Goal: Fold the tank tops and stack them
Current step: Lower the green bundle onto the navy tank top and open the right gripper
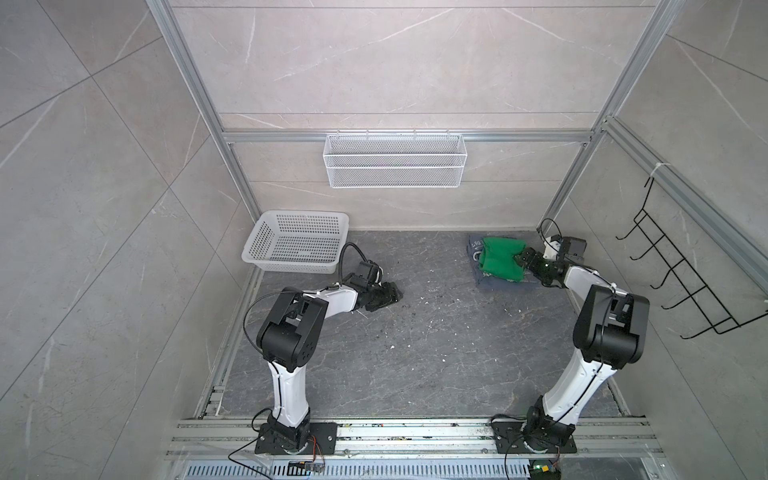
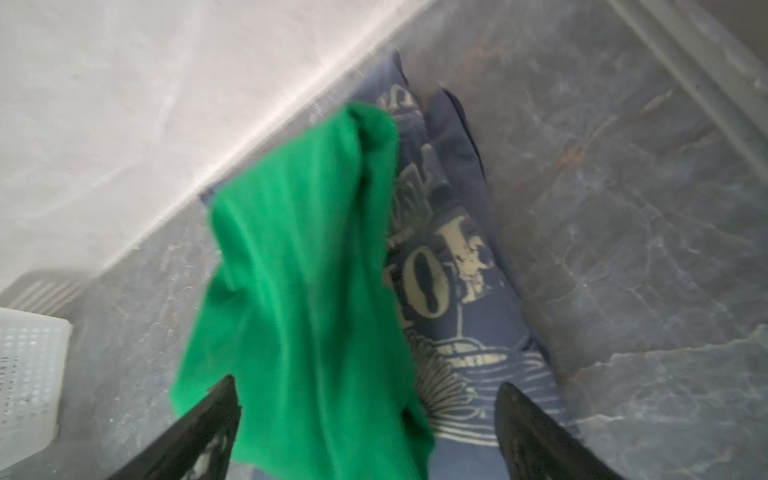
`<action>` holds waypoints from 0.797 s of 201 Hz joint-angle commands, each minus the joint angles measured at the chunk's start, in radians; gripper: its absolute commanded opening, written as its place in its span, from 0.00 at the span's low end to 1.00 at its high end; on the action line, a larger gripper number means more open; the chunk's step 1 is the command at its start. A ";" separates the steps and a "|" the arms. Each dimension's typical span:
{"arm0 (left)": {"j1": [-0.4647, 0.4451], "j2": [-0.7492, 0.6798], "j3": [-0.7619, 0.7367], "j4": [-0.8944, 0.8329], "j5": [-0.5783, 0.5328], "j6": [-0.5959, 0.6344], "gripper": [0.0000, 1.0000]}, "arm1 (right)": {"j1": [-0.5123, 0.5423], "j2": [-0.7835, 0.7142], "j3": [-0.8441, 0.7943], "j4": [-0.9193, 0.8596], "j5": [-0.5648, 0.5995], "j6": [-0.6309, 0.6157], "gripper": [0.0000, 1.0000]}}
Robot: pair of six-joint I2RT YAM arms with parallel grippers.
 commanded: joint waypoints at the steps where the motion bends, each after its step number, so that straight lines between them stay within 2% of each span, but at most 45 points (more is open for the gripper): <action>1: 0.002 -0.019 -0.032 -0.083 -0.017 0.020 0.73 | 0.007 -0.063 -0.060 0.160 -0.055 0.056 0.93; 76: 0.002 -0.058 -0.069 -0.060 -0.020 0.027 0.74 | 0.057 0.137 0.137 0.068 -0.135 0.039 0.87; 126: 0.002 -0.058 -0.064 -0.069 -0.027 0.032 0.74 | 0.057 0.225 0.227 -0.095 0.046 0.014 0.74; 145: 0.002 -0.056 -0.057 -0.078 -0.025 0.035 0.74 | 0.056 0.209 0.229 -0.124 0.122 0.011 0.72; 160: 0.002 -0.061 -0.055 -0.086 -0.030 0.040 0.74 | 0.057 0.182 0.218 -0.121 0.124 0.008 0.72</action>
